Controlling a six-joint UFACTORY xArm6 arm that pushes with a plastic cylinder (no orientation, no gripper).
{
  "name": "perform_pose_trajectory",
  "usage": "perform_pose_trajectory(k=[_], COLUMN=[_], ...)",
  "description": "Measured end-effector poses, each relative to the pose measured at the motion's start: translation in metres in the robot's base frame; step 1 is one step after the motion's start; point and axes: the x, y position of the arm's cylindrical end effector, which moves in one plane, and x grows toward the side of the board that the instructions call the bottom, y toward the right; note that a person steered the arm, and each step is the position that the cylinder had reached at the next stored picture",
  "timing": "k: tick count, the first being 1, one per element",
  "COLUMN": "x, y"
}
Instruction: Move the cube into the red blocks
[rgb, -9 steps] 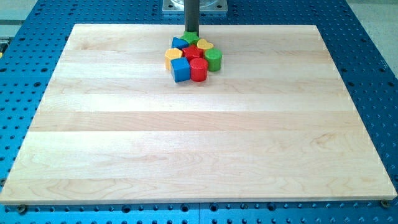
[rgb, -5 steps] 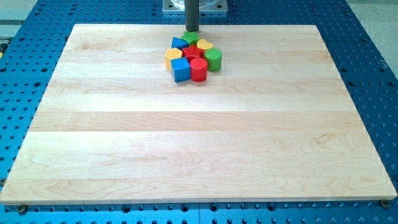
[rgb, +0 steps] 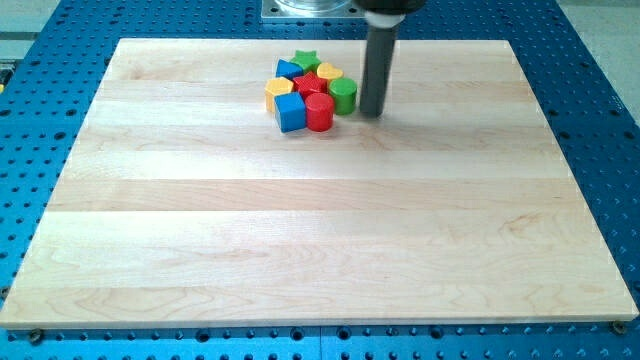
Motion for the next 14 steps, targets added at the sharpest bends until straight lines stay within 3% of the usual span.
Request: perform_pose_trajectory(k=[1, 3, 4, 5, 6, 8, 10, 12, 14], x=[0.008, 0.009, -0.024, 0.001, -0.003, -0.039, -0.046, -0.007, 0.071], y=[-0.047, -0.065, -0.083, -0.101, -0.135, -0.132, -0.093, -0.108, -0.128])
